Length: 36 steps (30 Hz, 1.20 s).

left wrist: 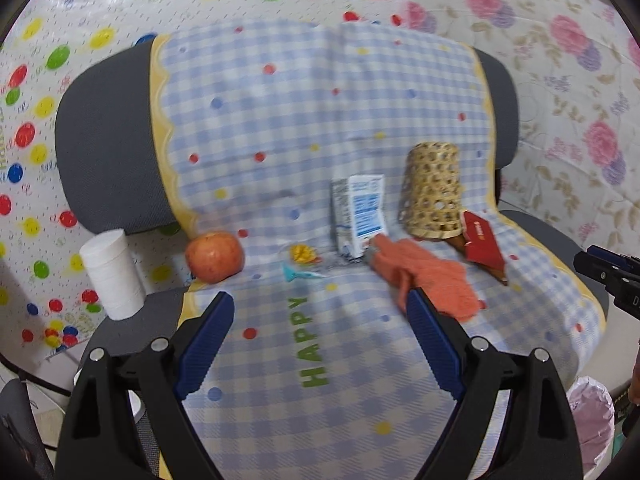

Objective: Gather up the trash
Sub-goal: 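Grasp the orange knitted glove with the right tool and lift it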

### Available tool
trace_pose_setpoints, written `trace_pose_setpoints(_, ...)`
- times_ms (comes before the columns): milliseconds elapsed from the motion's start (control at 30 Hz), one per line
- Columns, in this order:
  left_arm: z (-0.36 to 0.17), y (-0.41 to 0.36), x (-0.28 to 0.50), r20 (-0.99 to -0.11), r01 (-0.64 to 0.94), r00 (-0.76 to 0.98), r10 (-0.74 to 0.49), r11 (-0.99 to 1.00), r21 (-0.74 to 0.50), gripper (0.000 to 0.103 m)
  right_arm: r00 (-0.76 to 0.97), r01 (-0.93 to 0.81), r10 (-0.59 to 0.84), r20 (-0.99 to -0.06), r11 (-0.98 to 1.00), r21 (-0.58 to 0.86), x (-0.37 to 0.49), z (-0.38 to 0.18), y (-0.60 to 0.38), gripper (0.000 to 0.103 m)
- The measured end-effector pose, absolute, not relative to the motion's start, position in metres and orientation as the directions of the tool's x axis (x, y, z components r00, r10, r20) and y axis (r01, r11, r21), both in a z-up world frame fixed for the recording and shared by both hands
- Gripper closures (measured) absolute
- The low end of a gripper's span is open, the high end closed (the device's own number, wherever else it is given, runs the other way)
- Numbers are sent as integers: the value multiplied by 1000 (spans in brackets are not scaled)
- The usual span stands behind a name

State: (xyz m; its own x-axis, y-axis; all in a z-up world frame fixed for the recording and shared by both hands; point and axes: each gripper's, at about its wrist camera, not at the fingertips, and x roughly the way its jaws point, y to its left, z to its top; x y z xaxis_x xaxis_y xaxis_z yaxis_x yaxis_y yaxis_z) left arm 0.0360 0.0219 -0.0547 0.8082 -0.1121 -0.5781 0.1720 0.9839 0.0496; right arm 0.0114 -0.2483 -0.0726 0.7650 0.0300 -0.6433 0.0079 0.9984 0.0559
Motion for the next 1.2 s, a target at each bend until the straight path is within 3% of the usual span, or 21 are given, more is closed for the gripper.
trace_pose_setpoints(400, -69, 64, 72, -590, 44, 807, -10, 998, 43, 18, 701, -120, 112, -705, 992, 37, 80, -108, -187, 41)
trace_pose_setpoints(667, -75, 71, 90, -601, 33, 799, -8, 999, 30, 18, 622, -159, 152, -768, 985, 67, 128, -143, -165, 42)
trace_pose_setpoints(733, -79, 71, 92, -607, 33, 795, -8, 999, 30, 18, 590, -166, 168, -790, 982, 85, 136, -154, -163, 51)
trace_pose_setpoints(800, -83, 71, 94, -615, 37, 789, -11, 999, 29, 18, 570, -168, 154, -807, 983, 69, 139, -161, -160, 75)
trace_pose_setpoints(900, -84, 72, 93, -618, 36, 786, -10, 999, 30, 18, 602, -160, 154, -784, 985, 71, 133, -152, -164, 92)
trace_pose_setpoints(1200, -82, 67, 96, -615, 56, 788, -27, 998, 28, 18, 811, -66, 87, -578, 996, 57, 98, -55, -206, 94)
